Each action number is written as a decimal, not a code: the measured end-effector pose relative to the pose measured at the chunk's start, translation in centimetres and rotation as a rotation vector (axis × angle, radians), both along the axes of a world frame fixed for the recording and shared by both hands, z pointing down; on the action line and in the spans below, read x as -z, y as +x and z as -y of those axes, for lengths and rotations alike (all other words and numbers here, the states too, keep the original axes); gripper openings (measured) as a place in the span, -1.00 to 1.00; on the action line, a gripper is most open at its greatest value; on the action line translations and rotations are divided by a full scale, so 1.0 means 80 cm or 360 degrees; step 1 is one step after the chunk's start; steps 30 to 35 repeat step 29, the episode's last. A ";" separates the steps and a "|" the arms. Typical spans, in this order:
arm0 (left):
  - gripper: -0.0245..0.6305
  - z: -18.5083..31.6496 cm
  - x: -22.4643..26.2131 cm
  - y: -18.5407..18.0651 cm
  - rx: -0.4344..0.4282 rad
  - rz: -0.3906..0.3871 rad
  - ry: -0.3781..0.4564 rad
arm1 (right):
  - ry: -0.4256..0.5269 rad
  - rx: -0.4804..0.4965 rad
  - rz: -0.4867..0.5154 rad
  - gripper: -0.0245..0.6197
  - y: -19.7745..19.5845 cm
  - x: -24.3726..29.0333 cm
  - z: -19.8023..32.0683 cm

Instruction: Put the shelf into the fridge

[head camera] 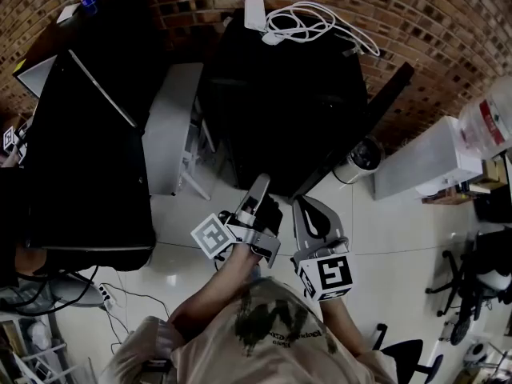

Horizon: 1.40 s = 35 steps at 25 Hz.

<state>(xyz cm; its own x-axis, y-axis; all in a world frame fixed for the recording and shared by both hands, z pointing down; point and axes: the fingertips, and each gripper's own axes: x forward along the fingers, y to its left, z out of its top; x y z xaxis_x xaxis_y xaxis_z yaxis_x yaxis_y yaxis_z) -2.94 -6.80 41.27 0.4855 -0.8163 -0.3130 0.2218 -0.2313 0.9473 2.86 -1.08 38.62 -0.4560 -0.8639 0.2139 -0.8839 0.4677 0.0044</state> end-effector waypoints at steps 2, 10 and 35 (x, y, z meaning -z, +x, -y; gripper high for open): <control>-0.84 -0.018 0.005 0.010 -0.0008 0.0019 0.0016 | 0.0010 0.0013 0.0010 -0.92 0.006 0.003 -0.014; -0.84 -0.075 0.020 0.031 -0.0003 0.0074 0.0054 | 0.0043 0.0014 0.0051 -0.93 0.027 0.013 -0.067; -0.84 -0.186 0.038 0.053 0.0008 0.0141 0.0101 | 0.0093 -0.0004 0.0087 -0.92 0.054 0.022 -0.171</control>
